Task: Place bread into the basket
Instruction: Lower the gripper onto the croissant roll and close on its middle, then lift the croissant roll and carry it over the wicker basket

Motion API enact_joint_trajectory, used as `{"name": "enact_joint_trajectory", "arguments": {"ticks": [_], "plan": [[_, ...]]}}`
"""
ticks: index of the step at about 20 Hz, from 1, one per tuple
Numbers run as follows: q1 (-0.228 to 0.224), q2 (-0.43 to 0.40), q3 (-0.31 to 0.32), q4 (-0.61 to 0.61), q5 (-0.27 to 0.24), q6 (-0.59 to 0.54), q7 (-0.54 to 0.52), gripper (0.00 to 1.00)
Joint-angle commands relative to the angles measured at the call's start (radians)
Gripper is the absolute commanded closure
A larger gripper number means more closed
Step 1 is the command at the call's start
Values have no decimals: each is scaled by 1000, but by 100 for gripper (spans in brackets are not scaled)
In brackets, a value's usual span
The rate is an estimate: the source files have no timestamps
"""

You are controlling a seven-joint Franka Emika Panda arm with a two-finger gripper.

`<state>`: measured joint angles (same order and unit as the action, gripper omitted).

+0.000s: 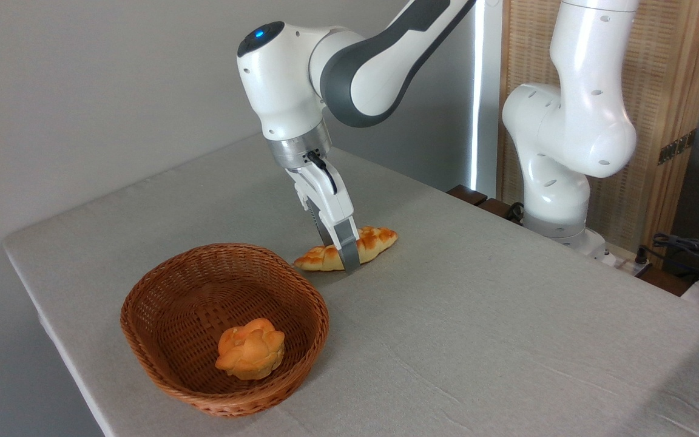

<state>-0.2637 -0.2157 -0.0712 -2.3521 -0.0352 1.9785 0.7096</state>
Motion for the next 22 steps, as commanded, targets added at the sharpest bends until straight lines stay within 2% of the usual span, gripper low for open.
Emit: {"name": "enact_joint_trajectory", "arguments": {"ticks": [1, 16, 17, 20, 22], "plan": [[-3, -5, 4, -35, -8, 13, 11, 84], [-3, -10, 2, -18, -8, -41, 13, 90], [-3, -13, 2, 5, -8, -58, 10, 90], [-3, -8, 1, 146, -9, -249, 14, 89], [-2, -2, 14, 229, -11, -277, 14, 89]]}}
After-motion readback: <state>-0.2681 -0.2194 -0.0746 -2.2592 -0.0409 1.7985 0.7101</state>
